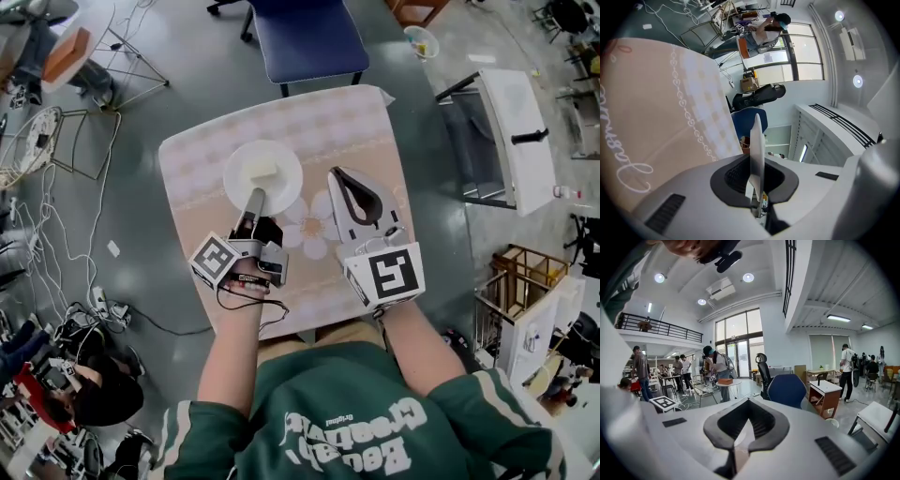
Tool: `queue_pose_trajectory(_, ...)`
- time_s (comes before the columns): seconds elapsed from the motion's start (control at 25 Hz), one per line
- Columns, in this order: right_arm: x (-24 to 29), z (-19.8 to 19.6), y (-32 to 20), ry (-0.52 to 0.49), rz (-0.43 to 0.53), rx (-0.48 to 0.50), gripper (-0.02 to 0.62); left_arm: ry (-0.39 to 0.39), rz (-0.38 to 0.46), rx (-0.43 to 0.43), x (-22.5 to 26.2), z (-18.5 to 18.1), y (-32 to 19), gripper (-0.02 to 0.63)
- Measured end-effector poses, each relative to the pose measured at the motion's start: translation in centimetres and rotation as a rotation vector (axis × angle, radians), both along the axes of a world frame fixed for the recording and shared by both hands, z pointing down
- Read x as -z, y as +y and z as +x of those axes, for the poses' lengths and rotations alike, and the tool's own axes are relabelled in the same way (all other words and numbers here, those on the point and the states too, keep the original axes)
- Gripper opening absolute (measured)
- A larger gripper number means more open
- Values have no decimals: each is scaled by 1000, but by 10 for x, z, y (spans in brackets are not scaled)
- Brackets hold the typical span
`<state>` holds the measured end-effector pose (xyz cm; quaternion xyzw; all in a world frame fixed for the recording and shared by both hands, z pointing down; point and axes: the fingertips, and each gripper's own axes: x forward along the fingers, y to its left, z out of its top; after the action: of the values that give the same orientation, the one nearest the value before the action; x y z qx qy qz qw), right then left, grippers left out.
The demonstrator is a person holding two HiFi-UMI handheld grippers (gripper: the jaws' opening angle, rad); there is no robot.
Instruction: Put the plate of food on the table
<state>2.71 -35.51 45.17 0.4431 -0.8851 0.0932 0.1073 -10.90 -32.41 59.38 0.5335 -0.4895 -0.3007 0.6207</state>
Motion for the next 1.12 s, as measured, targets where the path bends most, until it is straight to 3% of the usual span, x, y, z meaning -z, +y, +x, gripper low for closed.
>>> queue_pose_trajectory(1.12,-51,0,-29,2,-102,70,14,-85,-238,-71,-103,15,-9,26)
